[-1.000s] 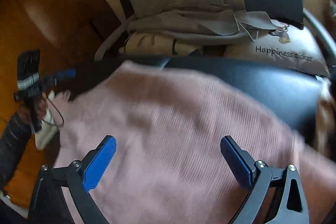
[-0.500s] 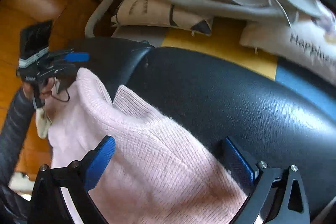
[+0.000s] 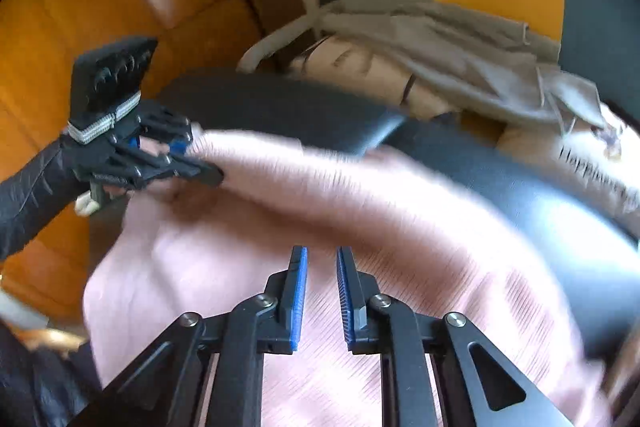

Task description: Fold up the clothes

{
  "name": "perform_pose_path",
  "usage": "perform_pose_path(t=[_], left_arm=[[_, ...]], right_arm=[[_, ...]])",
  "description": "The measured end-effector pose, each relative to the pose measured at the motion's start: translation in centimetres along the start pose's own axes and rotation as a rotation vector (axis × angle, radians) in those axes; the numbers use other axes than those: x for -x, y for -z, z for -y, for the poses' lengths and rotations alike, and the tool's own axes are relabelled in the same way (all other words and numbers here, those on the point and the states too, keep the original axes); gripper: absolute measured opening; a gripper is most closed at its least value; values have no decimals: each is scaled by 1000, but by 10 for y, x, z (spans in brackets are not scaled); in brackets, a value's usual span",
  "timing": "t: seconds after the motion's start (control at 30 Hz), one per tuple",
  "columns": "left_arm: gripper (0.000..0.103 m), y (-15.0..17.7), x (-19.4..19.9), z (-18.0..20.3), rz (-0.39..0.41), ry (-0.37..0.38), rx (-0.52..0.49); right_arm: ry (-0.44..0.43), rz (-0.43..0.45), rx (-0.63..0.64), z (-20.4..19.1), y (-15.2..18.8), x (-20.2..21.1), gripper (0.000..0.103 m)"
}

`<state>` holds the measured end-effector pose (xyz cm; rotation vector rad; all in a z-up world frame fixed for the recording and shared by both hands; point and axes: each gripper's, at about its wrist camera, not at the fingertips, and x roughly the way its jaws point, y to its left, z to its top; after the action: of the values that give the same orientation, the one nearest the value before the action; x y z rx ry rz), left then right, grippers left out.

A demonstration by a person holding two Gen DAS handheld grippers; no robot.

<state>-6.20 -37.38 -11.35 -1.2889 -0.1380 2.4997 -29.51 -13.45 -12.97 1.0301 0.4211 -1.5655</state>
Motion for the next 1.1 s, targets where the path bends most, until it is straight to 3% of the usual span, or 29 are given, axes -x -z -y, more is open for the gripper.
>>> perform_pose_path(t=[0.1,0.17,0.23,0.27,0.3,0.33,0.37,0.47,0.53,0.57,0.73,0.77,0.8,0.83,0.9,1.1], left_arm=[[11,33,-11,27,-46,-41,0],[12,48,-20,35,-66,-53,23],[14,54,-22,36,-56,-21,66],[17,56,-22,36,-46,3,95],[20,56,-16,32,-17,16,124],[21,56,-11,29,12,29,154],[22,56,-6,25,40,42,183],[26,50,11,6,118,76,278],[27,44,19,-4,159,118,324],[31,41,18,-10,158,160,341],[34,27,-17,-28,43,151,386],[30,28,-27,-30,9,127,407],[22,29,-33,-29,-11,94,407],[15,29,-35,-27,-4,62,402],[5,30,-32,-24,24,19,398],[3,15,-1,-18,175,-66,390]], right_arm=[[9,-60,-4,-22,34,0,16],[40,-84,6,-30,37,4,17],[69,-69,1,-29,24,14,31],[85,-48,-3,-26,13,20,57],[108,-9,4,-24,-3,27,91],[109,15,12,-23,-15,28,101],[111,35,23,-21,-28,28,103],[119,-30,82,-18,-63,-1,103],[140,-133,132,-16,-75,-34,103],[148,-183,153,-14,-80,-49,103],[159,-334,142,5,-82,-98,98],[159,-331,143,3,-78,-100,83],[159,-329,145,2,-73,-101,59],[159,-326,147,0,-69,-103,52],[176,-296,161,-8,-62,-99,23],[250,-82,135,-33,-53,-47,20]])
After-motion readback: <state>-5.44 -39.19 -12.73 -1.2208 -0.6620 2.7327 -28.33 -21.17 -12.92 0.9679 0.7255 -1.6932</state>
